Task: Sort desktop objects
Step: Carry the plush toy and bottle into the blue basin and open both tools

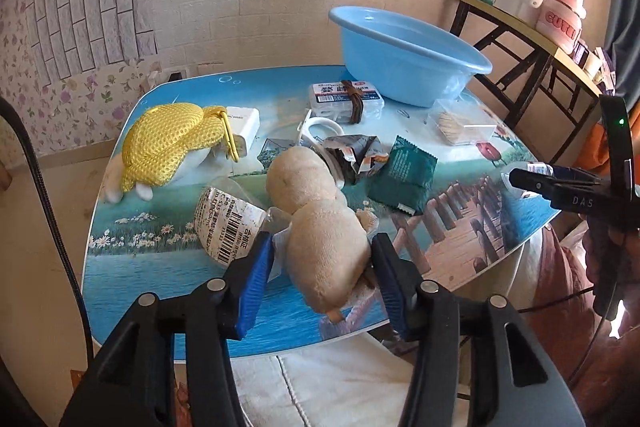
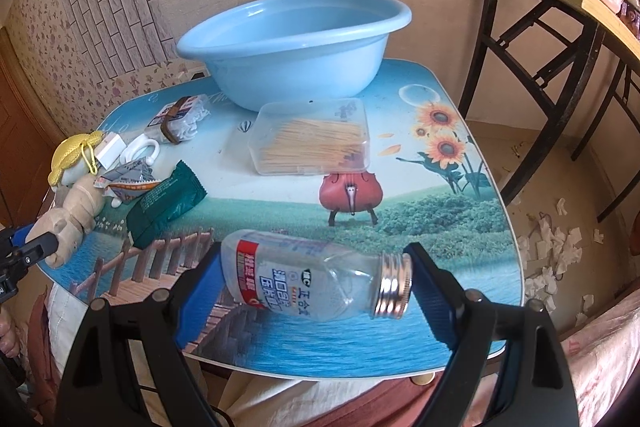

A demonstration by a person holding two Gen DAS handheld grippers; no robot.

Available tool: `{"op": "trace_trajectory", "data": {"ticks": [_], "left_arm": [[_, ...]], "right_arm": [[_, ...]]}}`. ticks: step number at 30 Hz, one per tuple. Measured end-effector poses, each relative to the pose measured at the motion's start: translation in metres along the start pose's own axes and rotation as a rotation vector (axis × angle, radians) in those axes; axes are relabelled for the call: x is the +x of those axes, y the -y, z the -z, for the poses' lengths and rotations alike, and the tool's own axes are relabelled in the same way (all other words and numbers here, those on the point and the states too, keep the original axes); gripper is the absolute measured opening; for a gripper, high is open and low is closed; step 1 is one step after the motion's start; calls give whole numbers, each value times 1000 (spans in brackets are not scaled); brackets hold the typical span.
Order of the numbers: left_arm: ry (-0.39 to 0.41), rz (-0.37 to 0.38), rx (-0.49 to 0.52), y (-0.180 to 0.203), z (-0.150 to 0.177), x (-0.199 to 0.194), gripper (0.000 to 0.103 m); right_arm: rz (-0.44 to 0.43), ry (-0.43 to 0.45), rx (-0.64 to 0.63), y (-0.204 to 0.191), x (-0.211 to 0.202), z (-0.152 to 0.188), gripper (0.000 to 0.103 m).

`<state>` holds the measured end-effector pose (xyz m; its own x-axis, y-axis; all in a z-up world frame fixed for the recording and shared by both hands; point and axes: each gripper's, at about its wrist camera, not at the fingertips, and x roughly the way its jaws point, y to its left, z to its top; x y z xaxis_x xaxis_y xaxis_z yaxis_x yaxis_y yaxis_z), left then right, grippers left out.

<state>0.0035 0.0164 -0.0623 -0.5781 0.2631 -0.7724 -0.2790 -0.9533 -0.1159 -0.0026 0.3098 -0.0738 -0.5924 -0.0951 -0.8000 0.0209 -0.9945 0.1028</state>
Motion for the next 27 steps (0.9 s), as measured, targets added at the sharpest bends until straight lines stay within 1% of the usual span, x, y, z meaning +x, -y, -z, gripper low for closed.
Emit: {"op": "trace_trajectory", "data": {"ticks": [2, 5, 7, 10, 13, 17, 18, 22, 25, 27], "left_arm": [[0, -17, 9, 1, 1, -1, 65], [14, -5, 9, 0, 0, -9, 73], [16, -1, 11, 0, 1, -14, 76], [3, 12, -1, -1, 6, -17, 76], [-29, 68, -52, -1, 12, -17, 76], [-30, 128, -54, 13, 16, -17, 76], [-34, 132, -49, 18, 16, -15, 77], [-52, 84, -33, 26, 7, 1, 76], [-64, 80, -54, 26, 0, 14, 76], [-67, 61, -48, 27, -3, 22, 76]], "right_arm": [[-1, 1, -7, -2, 0, 1, 88], [-7, -3, -4, -3, -1, 2, 88], [-6, -2, -8, -5, -1, 2, 88], [-12, -4, -9, -6, -2, 4, 88], [-11, -8, -7, -5, -1, 5, 88], [-3, -21, 5, -1, 1, 8, 88], [1, -22, 6, 0, 2, 9, 88], [4, -25, 7, 1, 3, 9, 88], [3, -23, -3, -1, 3, 8, 88], [3, -13, -12, -3, 3, 7, 88]]}}
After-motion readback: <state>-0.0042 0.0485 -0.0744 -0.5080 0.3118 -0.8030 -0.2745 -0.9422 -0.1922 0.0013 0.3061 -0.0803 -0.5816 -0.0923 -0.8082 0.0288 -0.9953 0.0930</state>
